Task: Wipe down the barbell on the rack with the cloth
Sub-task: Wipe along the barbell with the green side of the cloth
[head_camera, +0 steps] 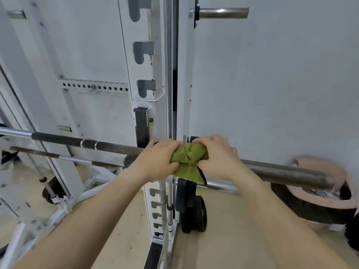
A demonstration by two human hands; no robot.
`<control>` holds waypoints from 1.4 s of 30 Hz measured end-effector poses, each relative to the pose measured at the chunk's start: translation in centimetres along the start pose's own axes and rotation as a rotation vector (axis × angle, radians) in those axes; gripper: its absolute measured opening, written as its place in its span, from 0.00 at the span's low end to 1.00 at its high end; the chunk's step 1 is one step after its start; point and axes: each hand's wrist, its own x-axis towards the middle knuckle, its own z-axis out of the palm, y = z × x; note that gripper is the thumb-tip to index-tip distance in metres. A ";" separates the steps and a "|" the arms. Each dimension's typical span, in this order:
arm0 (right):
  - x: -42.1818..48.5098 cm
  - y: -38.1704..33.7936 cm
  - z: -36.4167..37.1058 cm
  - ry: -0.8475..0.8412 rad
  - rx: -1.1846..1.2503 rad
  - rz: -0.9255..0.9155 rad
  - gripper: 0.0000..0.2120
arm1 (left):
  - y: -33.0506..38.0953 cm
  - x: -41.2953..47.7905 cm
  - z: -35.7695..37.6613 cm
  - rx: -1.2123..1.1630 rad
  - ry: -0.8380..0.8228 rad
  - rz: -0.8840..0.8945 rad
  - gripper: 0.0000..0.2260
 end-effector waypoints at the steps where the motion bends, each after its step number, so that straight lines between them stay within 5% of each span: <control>1: -0.2 0.2 -0.1 -0.018 -0.060 -0.026 0.30 | -0.3 -0.1 0.2 0.041 0.021 0.034 0.26; 4: 0.2 -0.4 -0.5 0.032 -0.086 -0.154 0.44 | 0.5 -0.3 -0.5 0.130 0.067 0.135 0.29; 6: 0.9 -0.9 -0.1 0.016 -0.119 -0.182 0.51 | 1.0 -0.8 -1.2 -0.080 0.029 0.088 0.28; 10: 1.3 0.6 1.0 0.087 -0.339 -0.254 0.36 | -0.4 -1.7 -1.1 -0.555 0.072 -0.016 0.20; 17: -1.2 6.4 -1.2 0.096 -0.276 -0.097 0.30 | 3.0 2.1 1.0 0.220 0.021 0.178 0.40; 25: 1.3 1.2 0.1 0.040 -0.402 -0.078 0.49 | -0.3 1.8 0.1 0.271 0.066 0.199 0.33; 30: 3.4 -2.2 4.6 0.185 -0.644 -0.216 0.18 | -1.7 1.6 1.6 0.490 0.180 0.188 0.31; 33: 2.7 0.1 5.0 0.289 -0.617 -0.266 0.20 | -0.1 3.1 2.6 0.514 0.211 0.164 0.22; 37: 0.4 5.9 4.3 0.426 -0.613 -0.299 0.27 | 4.2 4.8 4.8 0.424 0.260 0.208 0.22; 42: -2.7 12.3 2.4 0.653 -0.681 -0.222 0.22 | 10.5 7.0 7.3 0.316 0.314 0.304 0.25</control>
